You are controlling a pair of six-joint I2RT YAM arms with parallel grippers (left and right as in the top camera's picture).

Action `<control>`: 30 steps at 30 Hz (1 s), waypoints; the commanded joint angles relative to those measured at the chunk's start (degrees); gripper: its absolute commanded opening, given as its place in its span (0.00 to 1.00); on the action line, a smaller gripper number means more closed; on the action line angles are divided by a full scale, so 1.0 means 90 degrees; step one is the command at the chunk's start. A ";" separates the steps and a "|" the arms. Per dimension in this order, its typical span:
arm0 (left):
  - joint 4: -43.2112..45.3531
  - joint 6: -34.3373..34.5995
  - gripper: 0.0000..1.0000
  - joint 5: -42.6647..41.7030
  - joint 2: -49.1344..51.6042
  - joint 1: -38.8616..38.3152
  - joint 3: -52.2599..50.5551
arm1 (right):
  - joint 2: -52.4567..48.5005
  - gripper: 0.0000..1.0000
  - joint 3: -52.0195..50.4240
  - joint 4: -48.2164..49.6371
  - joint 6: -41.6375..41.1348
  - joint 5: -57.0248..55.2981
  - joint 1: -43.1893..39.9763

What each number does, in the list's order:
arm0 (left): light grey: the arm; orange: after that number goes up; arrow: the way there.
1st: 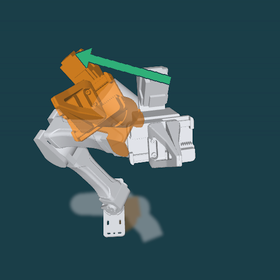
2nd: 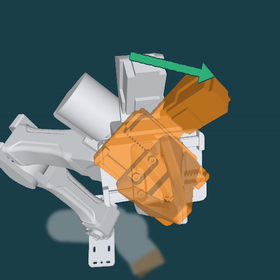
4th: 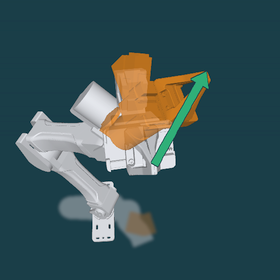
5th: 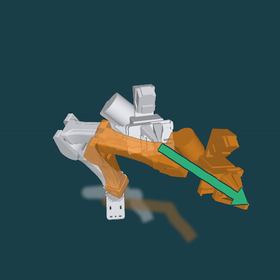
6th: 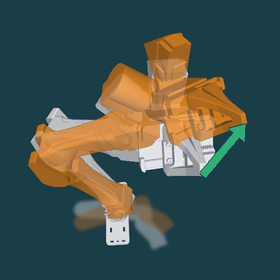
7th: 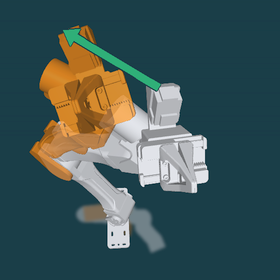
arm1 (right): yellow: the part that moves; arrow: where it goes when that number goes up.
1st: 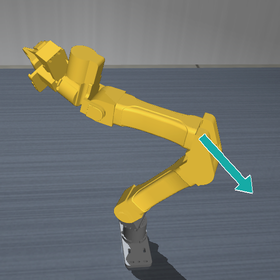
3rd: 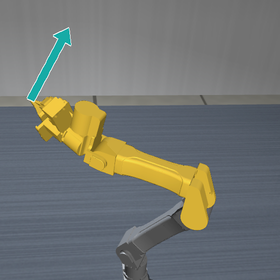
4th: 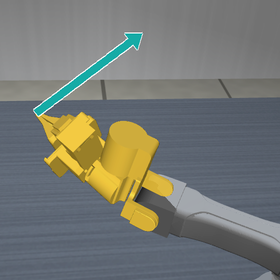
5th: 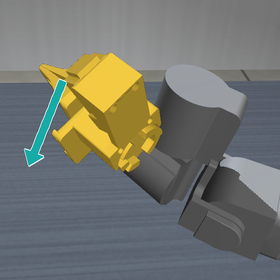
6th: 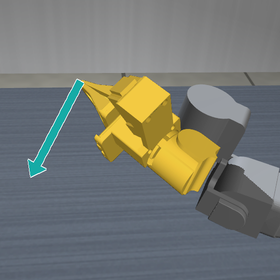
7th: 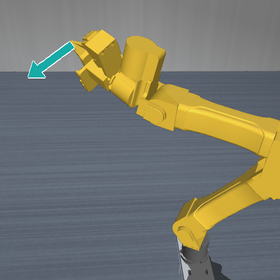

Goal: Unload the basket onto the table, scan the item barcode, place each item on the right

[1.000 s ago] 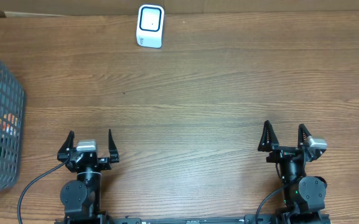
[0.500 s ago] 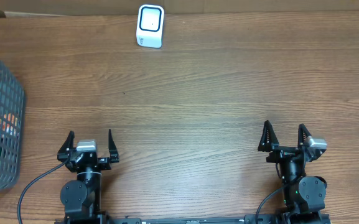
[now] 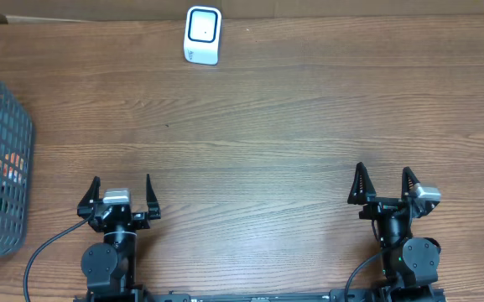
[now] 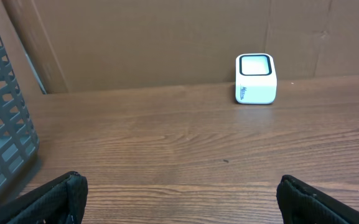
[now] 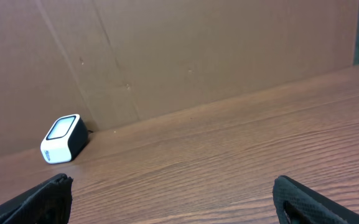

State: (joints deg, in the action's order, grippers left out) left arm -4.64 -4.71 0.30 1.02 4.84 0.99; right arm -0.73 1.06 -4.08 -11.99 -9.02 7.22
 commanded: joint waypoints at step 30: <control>0.0138 -0.0624 1.00 0.0461 -0.0032 -0.0036 -0.0080 | 0.0051 1.00 -0.0066 0.0032 0.0022 -0.0041 0.0029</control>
State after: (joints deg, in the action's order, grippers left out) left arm -4.29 -8.69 3.31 1.02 4.84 0.99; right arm -0.73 1.06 -4.10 -11.99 -9.02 7.22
